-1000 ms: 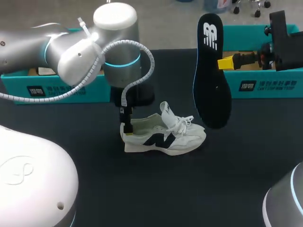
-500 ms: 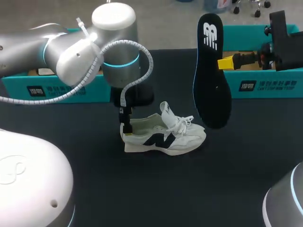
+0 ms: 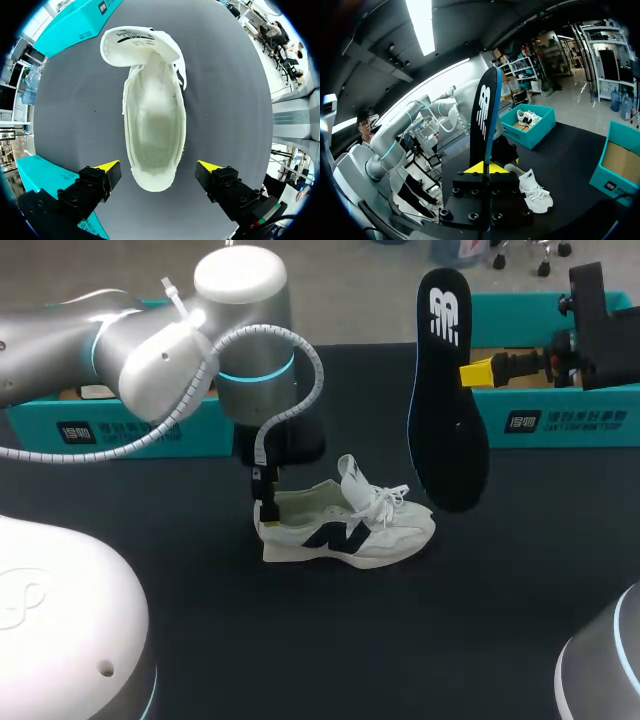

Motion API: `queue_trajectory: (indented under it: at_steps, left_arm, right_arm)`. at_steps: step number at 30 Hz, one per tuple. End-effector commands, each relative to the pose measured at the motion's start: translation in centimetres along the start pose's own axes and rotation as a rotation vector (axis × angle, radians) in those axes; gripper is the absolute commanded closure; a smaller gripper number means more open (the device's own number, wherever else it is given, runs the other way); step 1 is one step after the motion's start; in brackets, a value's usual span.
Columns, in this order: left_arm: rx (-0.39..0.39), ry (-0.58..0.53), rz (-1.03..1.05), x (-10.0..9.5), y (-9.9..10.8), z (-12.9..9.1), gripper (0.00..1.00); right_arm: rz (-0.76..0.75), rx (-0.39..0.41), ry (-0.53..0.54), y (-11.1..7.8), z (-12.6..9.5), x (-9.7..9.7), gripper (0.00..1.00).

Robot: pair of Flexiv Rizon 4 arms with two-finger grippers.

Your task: Take the shoe out of the shoebox, open the shoe tongue, remove and reinsert the insole, then place the shoe into the shoebox

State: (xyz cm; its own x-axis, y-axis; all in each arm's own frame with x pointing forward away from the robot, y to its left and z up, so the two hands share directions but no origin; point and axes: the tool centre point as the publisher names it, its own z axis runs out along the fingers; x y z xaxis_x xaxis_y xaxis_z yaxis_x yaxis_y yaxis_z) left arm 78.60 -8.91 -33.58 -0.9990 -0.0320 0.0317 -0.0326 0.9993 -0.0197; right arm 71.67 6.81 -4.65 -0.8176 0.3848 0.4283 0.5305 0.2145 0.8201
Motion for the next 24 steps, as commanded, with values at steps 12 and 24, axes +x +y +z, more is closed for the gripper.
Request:
queue_trajectory:
  at_steps: [12,24]
  left_arm:
    - [0.081,-0.042,0.052,-1.2,-1.5,-1.3,0.0]
    - [0.144,-0.084,0.09,-3.8,-4.3,0.5,0.0]
  right_arm:
    - [0.001,0.001,0.0,0.0,0.2,0.0,1.0]
    - [0.001,0.001,0.0,0.0,0.2,0.0,1.0]
